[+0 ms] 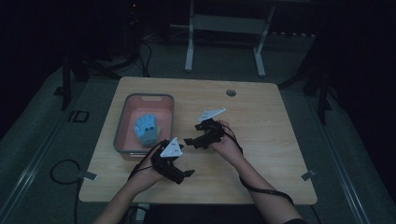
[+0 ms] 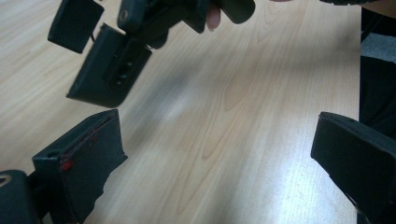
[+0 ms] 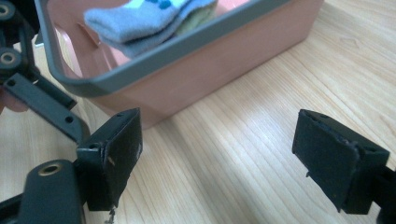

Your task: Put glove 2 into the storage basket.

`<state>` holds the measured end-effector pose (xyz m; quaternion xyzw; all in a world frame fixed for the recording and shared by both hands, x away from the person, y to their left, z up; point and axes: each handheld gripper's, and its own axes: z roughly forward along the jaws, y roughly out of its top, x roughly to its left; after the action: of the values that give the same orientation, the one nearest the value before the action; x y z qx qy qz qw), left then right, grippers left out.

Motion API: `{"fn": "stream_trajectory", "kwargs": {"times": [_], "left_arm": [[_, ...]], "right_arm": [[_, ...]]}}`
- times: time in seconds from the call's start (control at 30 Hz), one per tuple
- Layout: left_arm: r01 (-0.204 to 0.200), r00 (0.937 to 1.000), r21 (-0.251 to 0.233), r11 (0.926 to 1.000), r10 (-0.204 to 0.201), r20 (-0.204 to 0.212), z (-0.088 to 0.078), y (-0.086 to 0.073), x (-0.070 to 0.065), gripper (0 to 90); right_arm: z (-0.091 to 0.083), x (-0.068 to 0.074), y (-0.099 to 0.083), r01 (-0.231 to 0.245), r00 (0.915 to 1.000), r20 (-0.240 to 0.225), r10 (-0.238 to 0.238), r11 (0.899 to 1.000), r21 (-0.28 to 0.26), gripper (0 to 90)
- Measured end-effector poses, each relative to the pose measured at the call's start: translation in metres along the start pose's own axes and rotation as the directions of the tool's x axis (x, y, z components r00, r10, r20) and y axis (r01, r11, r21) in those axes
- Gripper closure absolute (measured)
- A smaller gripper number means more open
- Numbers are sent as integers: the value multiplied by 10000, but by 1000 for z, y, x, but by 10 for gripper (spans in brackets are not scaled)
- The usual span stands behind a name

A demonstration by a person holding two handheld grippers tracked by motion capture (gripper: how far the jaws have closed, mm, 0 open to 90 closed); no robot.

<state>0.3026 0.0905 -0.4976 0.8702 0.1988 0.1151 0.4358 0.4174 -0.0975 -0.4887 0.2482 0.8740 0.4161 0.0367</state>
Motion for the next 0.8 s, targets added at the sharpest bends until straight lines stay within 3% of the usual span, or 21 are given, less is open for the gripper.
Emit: {"fn": "stream_trajectory", "kwargs": {"times": [0.6, 0.8], "left_arm": [[90, 9979, 346, 9994, -112, 638, 28, -21, -15, 24], [61, 9981, 448, 9990, -88, 614, 35, -24, -19, 24]], "right_arm": [[6, -9, -35, -279, 9996, -14, 279, 9990, 338, 154], [10, -10, -47, -347, 9992, -184, 354, 9986, 403, 155]]}}
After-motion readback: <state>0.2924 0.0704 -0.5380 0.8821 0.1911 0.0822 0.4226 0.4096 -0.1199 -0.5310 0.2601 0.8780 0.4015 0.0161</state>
